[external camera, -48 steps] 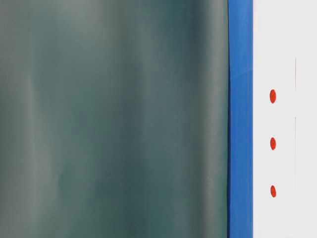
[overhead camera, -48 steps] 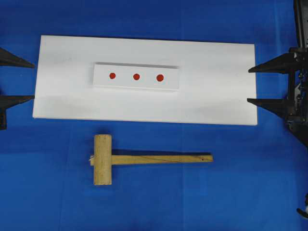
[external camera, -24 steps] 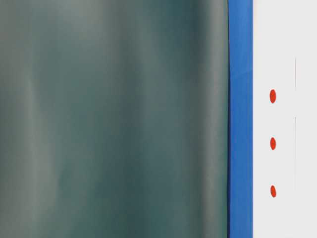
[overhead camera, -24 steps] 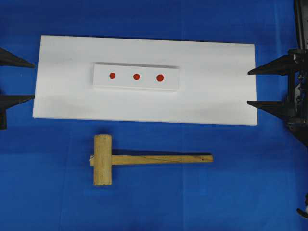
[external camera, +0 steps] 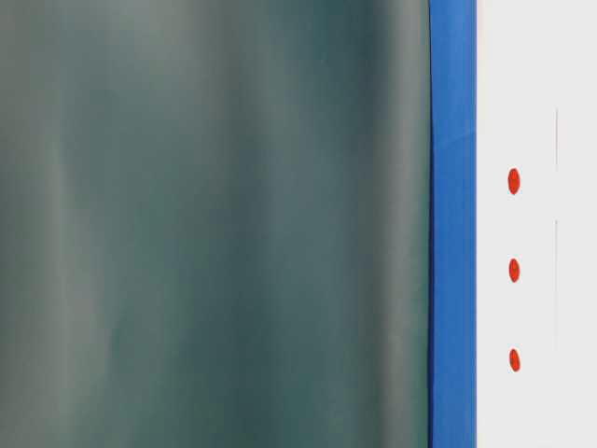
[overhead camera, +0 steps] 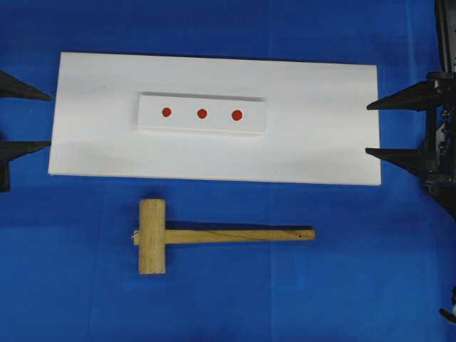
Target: Hit the mark with a hammer.
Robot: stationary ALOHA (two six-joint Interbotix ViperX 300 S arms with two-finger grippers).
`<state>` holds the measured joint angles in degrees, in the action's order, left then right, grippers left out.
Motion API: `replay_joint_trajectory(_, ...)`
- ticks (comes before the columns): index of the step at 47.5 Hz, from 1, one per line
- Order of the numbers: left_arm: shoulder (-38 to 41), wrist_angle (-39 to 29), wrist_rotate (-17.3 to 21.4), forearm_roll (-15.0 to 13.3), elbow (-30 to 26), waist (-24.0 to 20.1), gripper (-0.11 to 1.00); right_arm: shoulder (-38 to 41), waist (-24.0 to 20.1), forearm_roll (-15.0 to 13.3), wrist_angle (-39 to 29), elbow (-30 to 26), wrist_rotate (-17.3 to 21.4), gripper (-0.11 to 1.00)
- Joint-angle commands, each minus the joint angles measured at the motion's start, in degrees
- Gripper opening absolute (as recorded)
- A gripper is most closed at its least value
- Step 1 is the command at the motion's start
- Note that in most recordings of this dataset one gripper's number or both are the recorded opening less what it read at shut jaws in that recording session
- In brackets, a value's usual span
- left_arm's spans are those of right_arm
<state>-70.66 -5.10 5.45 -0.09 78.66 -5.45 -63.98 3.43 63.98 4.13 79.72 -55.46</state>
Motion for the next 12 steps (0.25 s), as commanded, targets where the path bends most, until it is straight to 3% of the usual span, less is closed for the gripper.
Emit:
replay_joint_trajectory(1, 0.35, 0.09, 0.0, -0.09, -0.62, 0.18, 0.86, 0.79, 0.0, 0.09, 0.35, -0.7, 0.0, 0.79)
replay_joint_trajectory(12, 0.44, -0.18, 0.09, -0.09, -0.62, 0.18, 0.86, 0.79, 0.0, 0.09, 0.44, -0.7, 0.0, 0.79)
